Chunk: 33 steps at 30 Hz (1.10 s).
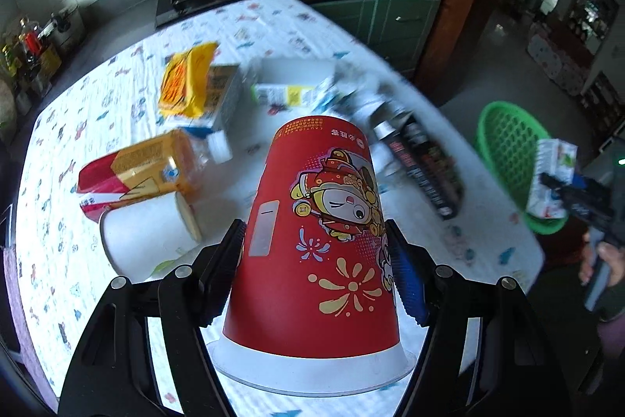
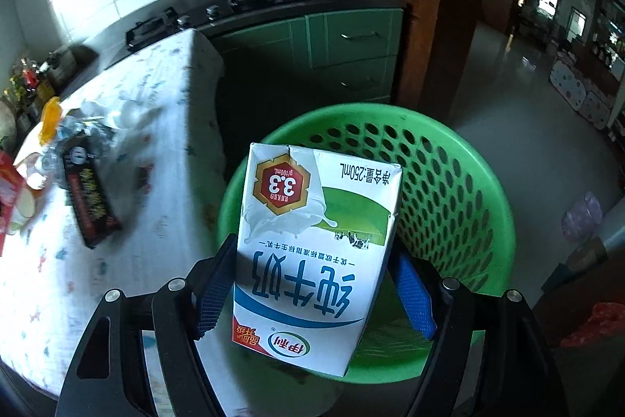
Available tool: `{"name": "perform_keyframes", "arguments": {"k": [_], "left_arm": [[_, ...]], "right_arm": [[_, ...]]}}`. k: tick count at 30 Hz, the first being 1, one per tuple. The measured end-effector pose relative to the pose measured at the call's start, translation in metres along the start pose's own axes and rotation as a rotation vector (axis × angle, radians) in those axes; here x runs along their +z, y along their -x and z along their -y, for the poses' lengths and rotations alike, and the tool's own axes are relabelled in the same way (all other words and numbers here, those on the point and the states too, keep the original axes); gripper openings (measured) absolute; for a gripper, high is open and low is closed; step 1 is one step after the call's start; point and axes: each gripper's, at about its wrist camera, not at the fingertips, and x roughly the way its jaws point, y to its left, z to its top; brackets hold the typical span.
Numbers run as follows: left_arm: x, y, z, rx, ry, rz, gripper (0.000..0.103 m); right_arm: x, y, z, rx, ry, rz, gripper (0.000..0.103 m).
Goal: Collect trash
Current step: 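Drop the milk carton into the basket while the left gripper carries the red cup there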
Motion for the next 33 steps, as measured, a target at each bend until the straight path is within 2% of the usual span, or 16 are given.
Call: {"name": "perform_keyframes", "arguments": {"k": [7, 10, 13, 26, 33], "left_arm": [[0.018, 0.018, 0.040, -0.091, -0.029, 0.059, 0.069], [0.026, 0.019, 0.062, -0.124, -0.046, 0.075, 0.069], [0.036, 0.014, 0.090, -0.168, -0.078, 0.081, 0.069], [0.062, -0.034, 0.212, -0.315, -0.196, 0.025, 0.069], [0.066, -0.061, 0.264, -0.344, -0.239, -0.014, 0.069]], "right_arm": [[-0.003, -0.012, 0.019, -0.032, -0.017, -0.012, 0.073], [-0.004, -0.011, 0.027, -0.036, -0.035, -0.010, 0.080], [-0.008, -0.004, 0.036, -0.041, -0.046, 0.004, 0.080], [-0.033, 0.061, 0.069, -0.064, -0.086, 0.090, 0.085], [-0.047, 0.090, 0.082, -0.109, -0.058, 0.139, 0.085]]}}
